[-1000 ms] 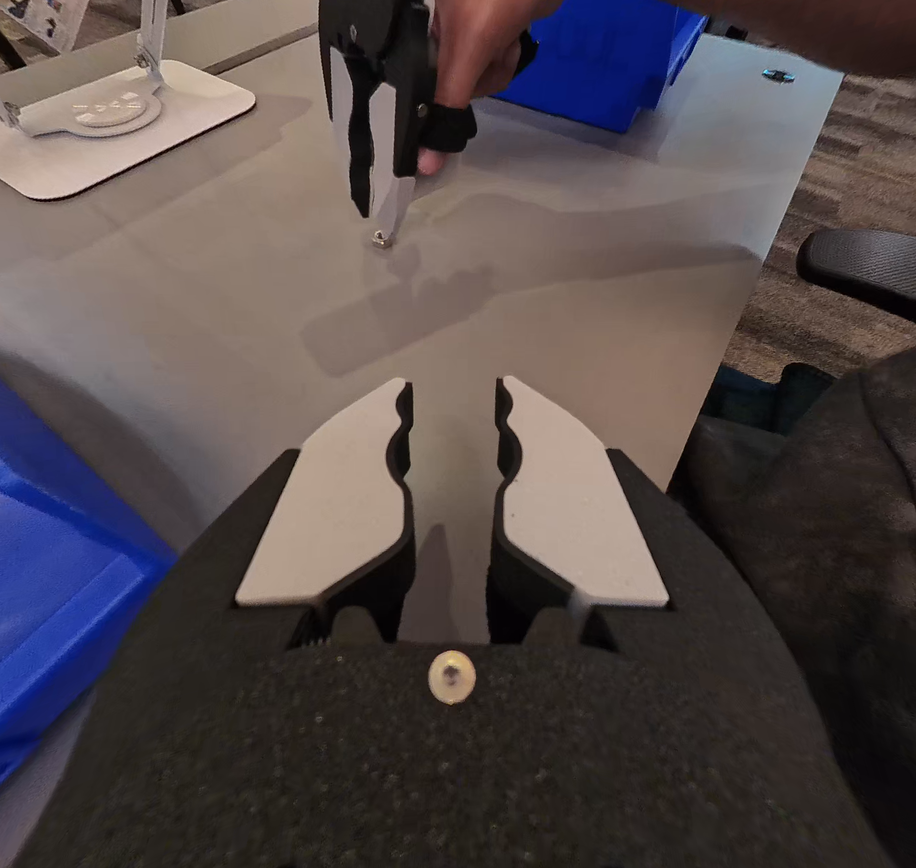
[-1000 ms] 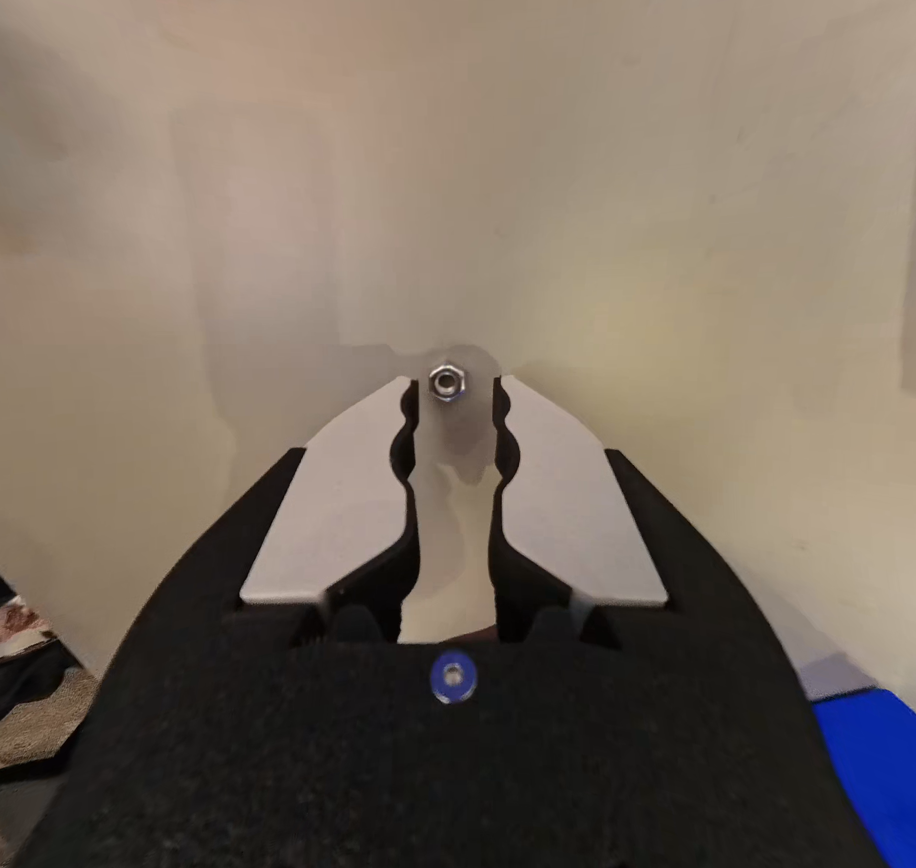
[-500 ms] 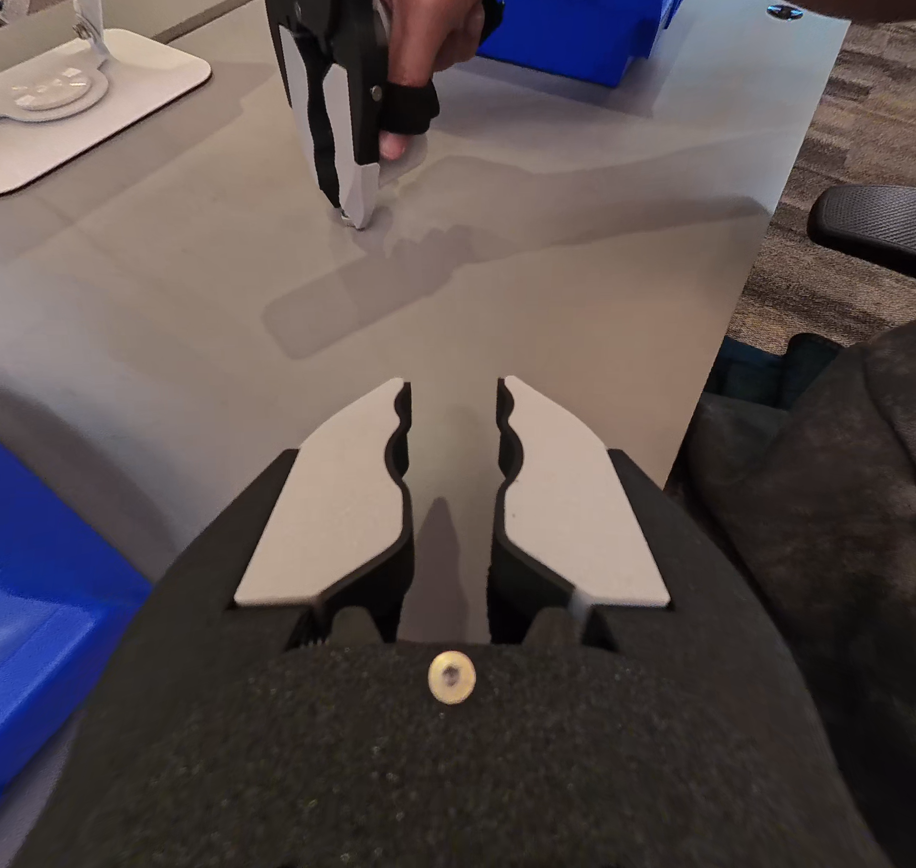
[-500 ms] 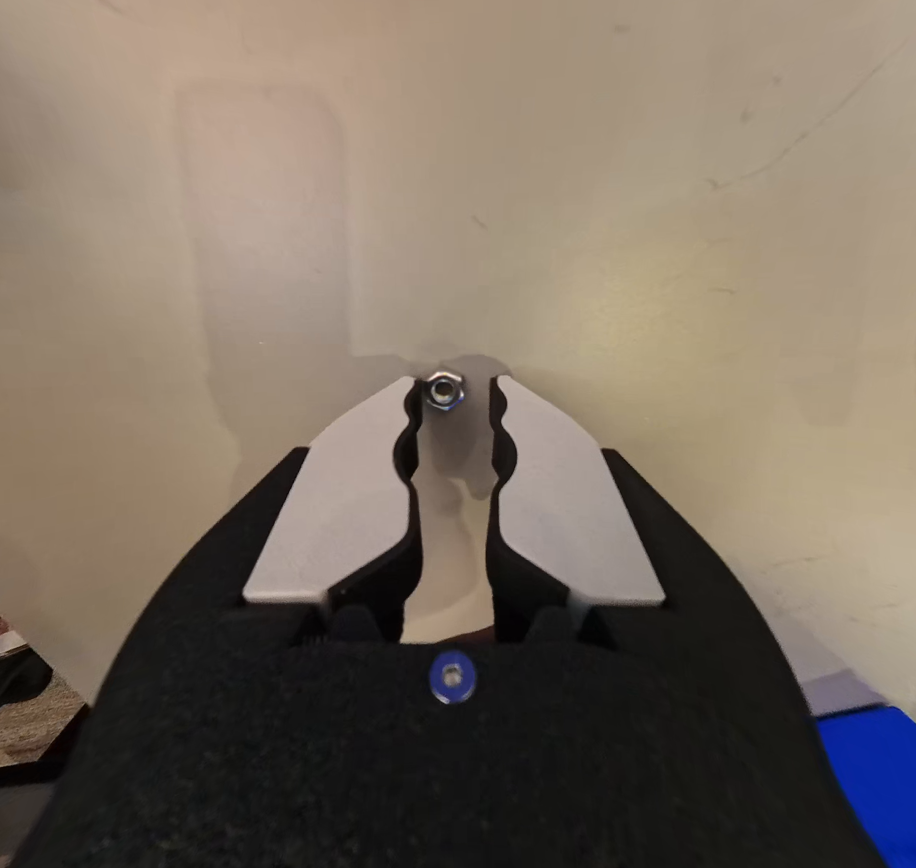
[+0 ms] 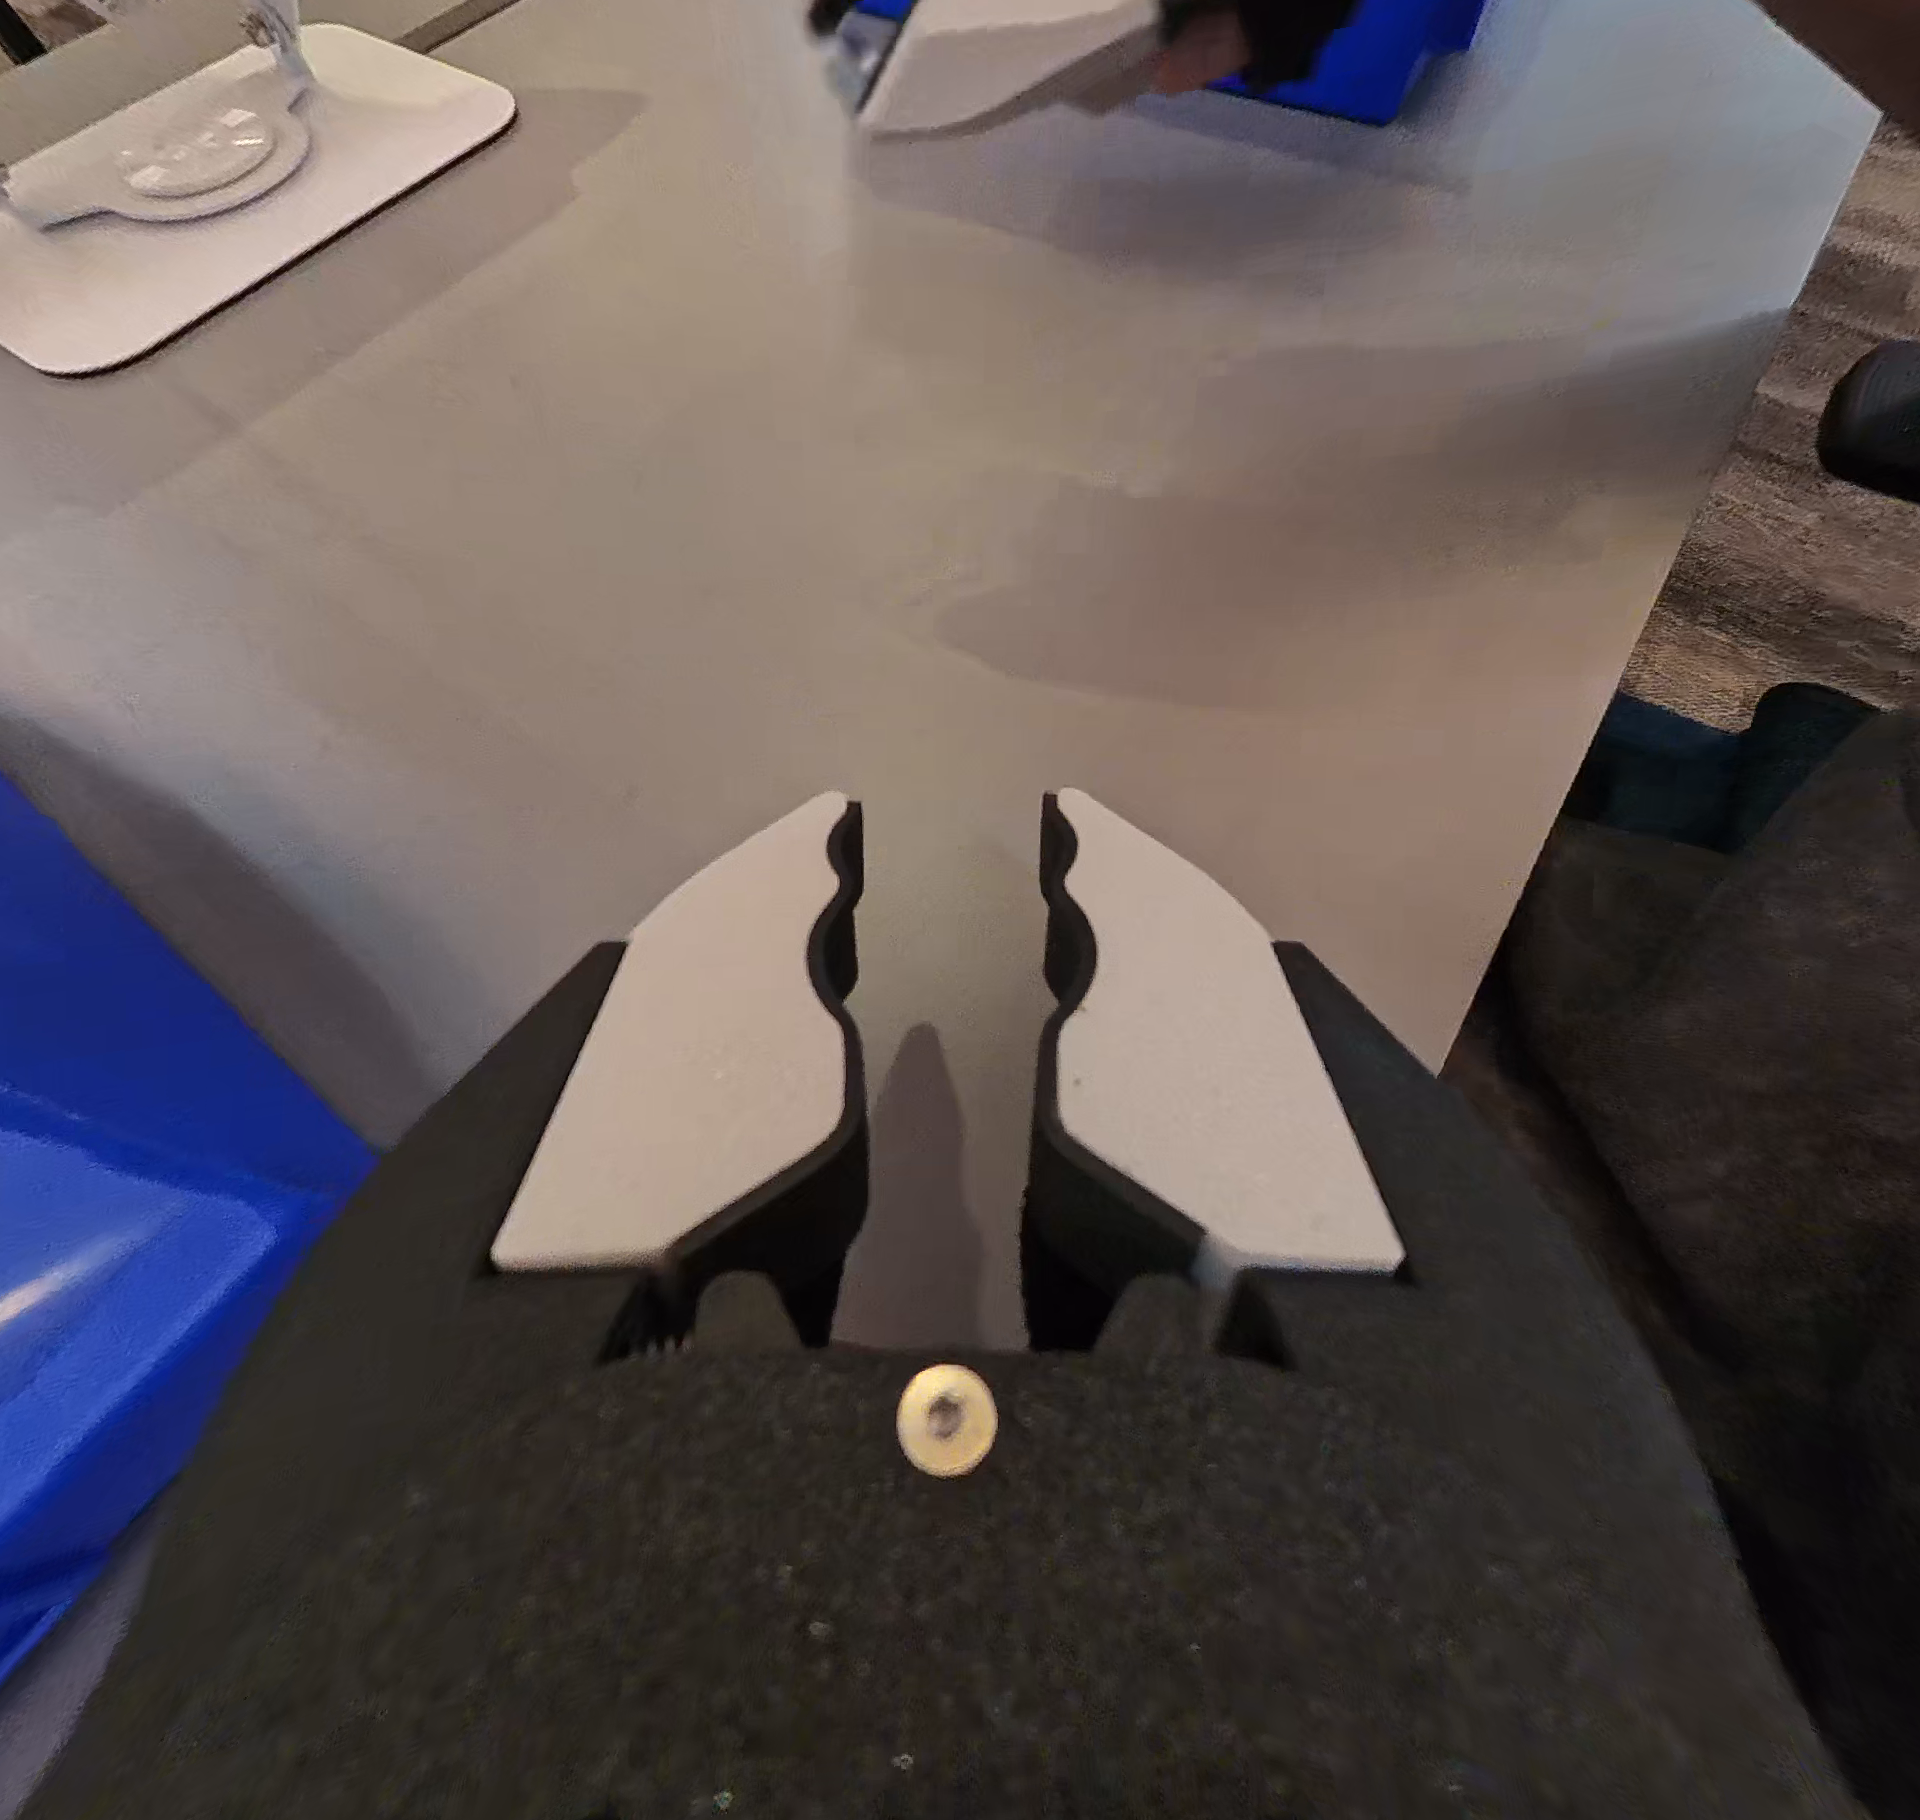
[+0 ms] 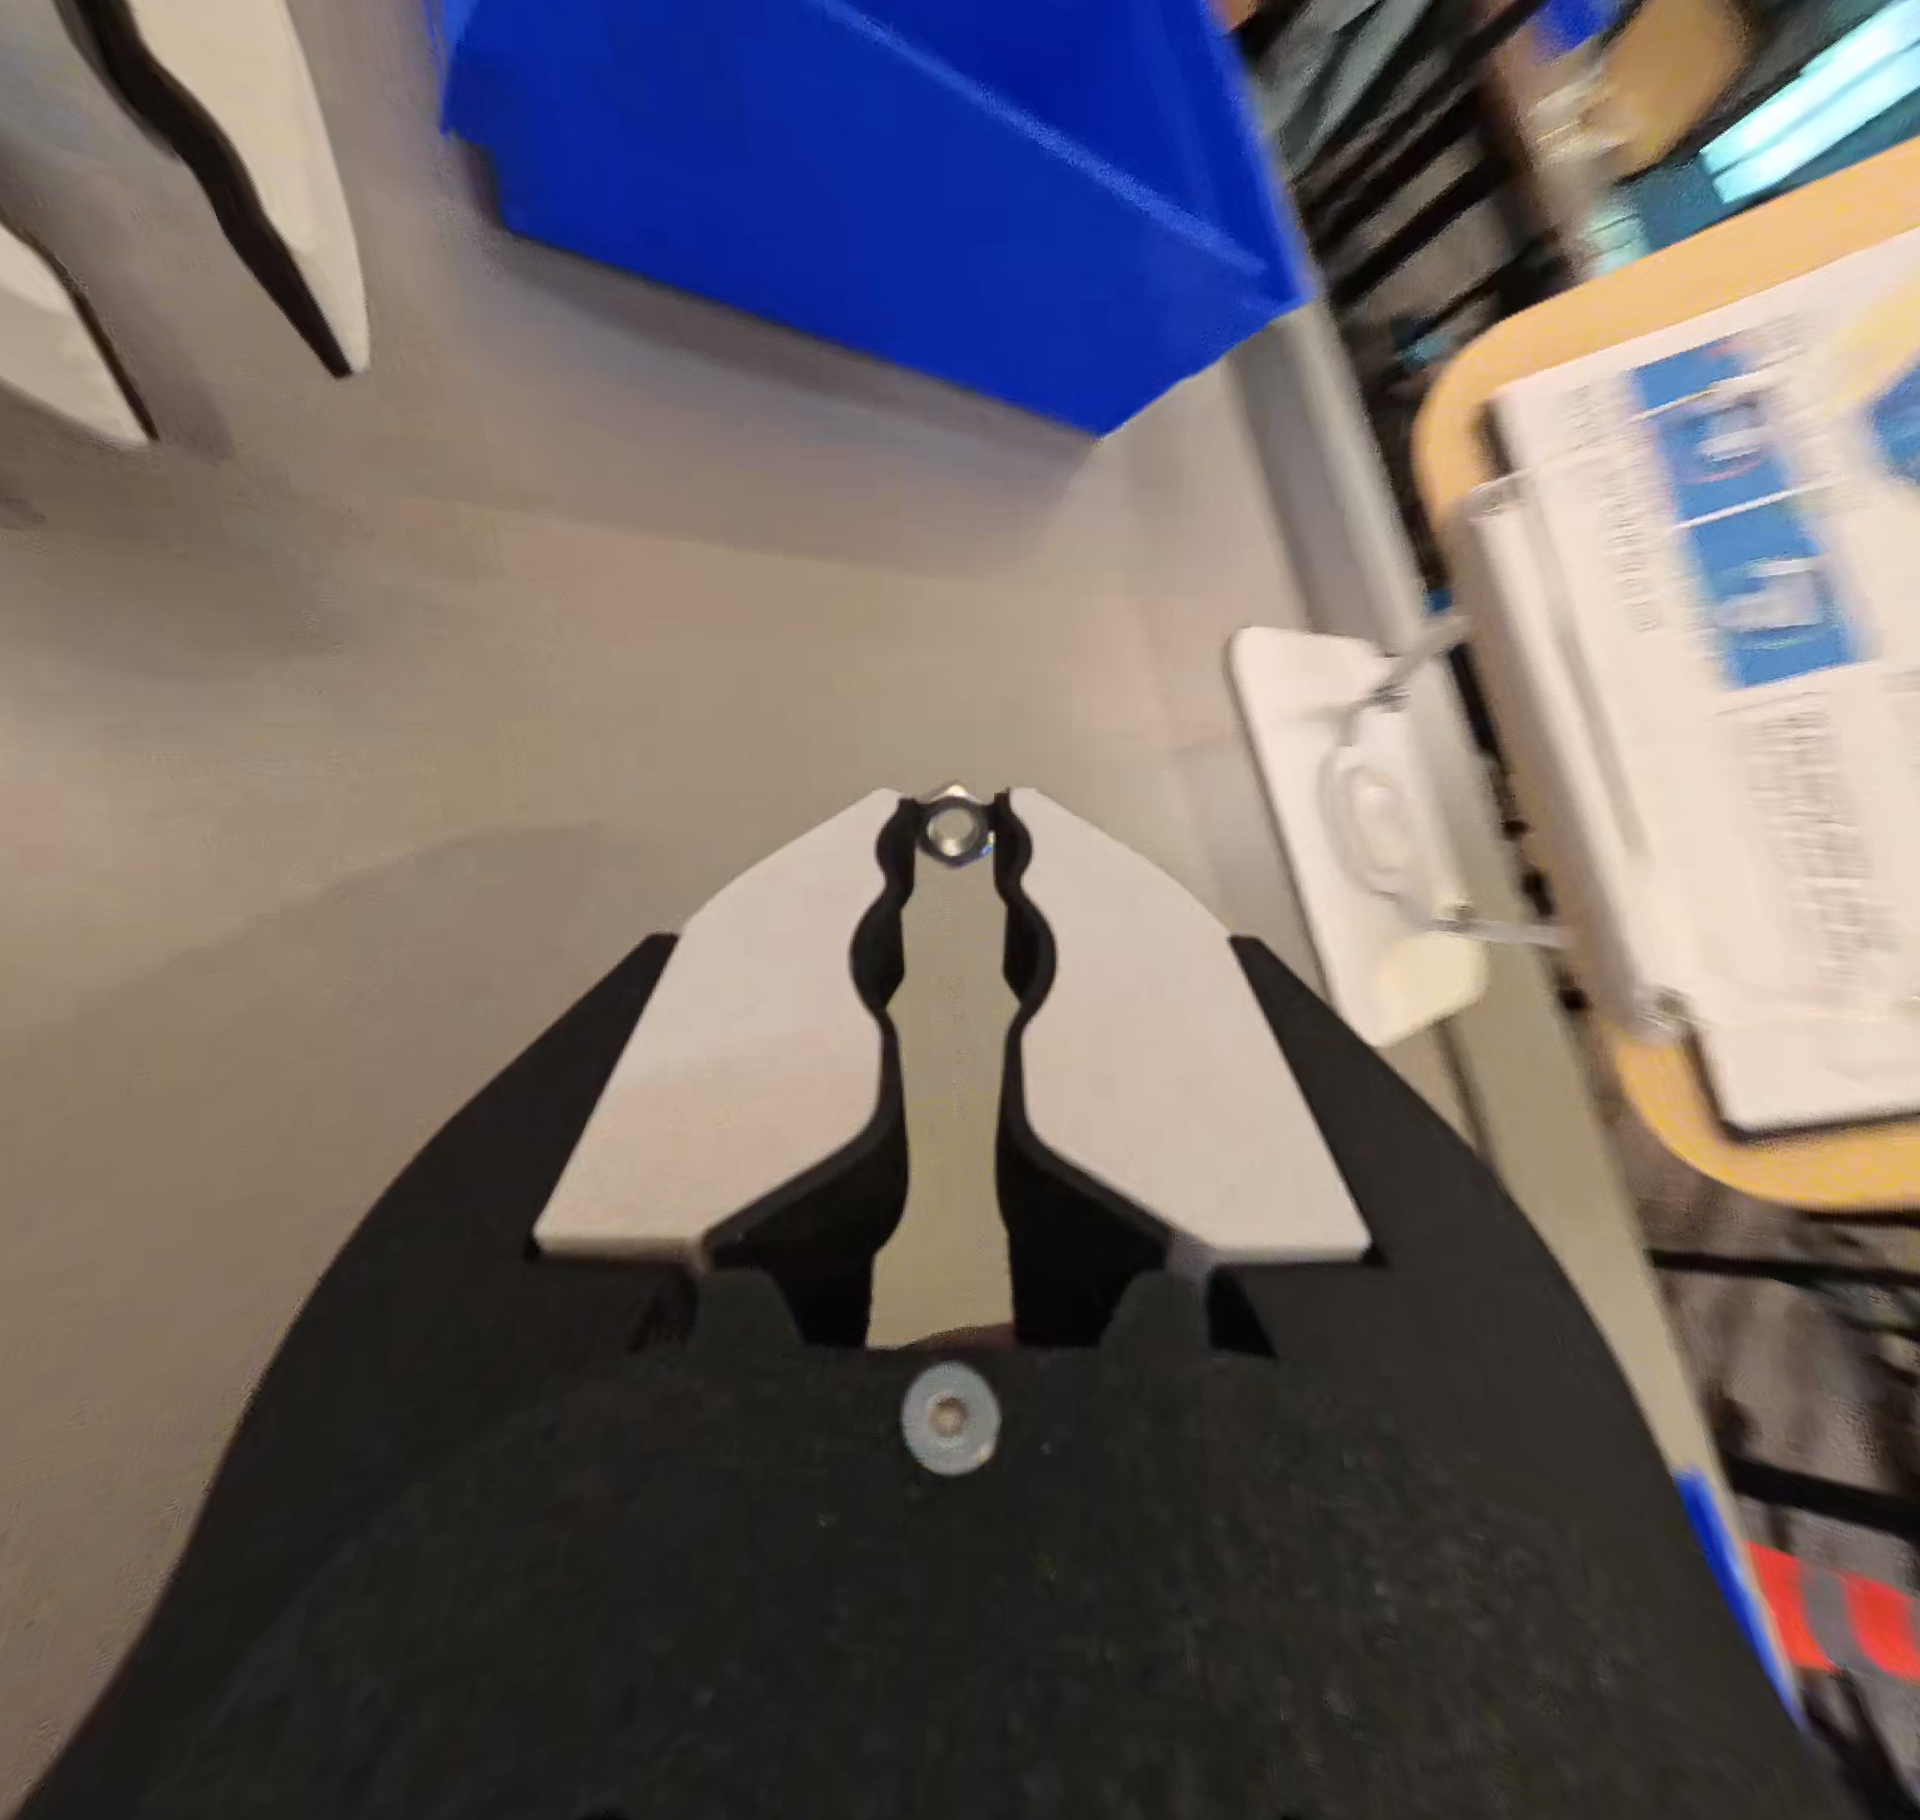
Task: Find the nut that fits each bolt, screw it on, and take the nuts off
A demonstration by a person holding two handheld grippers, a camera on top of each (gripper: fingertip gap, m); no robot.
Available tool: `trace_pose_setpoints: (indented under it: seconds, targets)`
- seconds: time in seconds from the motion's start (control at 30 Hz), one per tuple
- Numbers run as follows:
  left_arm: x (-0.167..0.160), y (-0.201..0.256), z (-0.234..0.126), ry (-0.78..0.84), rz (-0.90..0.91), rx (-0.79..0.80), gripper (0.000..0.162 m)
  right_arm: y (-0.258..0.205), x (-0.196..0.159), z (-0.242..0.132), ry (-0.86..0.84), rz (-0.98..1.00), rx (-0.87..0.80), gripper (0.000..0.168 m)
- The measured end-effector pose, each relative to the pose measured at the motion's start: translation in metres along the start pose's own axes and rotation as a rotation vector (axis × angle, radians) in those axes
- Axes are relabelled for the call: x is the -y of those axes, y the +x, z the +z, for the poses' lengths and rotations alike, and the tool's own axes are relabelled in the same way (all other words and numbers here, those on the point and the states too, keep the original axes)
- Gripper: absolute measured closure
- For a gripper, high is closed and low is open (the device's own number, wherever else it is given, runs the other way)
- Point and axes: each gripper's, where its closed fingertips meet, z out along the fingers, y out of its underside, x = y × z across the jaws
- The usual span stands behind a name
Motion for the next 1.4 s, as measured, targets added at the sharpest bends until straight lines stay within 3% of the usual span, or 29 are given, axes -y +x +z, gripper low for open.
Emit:
trace_pose_setpoints:
  seconds: [0.2,0.43,0.6,0.7,0.87,0.93,1.2,1.4]
  targets:
    - [0.002,0.003,0.005,0.006,-0.011,-0.027,0.13,-0.031,-0.003,-0.031,0.209,0.131,-0.098,0.154]
    - [0.004,0.013,0.013,-0.018,0.006,-0.062,0.131,-0.019,-0.025,-0.04,0.363,0.291,-0.13,0.154]
    - [0.022,-0.002,-0.02,-0.031,0.018,-0.063,0.129,-0.013,-0.037,-0.037,0.364,0.339,-0.159,0.154]
    - [0.039,-0.053,-0.067,-0.083,0.013,0.061,0.127,-0.012,-0.035,-0.037,0.374,0.346,-0.159,0.154]
    - [0.029,-0.185,-0.137,-0.412,0.107,0.507,0.125,-0.017,-0.03,-0.035,0.375,0.3,-0.152,0.154]
    - [0.025,-0.215,-0.144,-0.504,0.117,0.553,0.125,-0.02,-0.029,-0.035,0.377,0.294,-0.139,0.154]
    - [0.006,-0.267,-0.104,-0.669,0.096,0.447,0.125,-0.016,-0.031,-0.038,0.377,0.298,-0.153,0.154]
    - [-0.013,-0.333,-0.057,-0.784,-0.002,0.49,0.127,-0.016,-0.032,-0.036,0.374,0.297,-0.151,0.154]
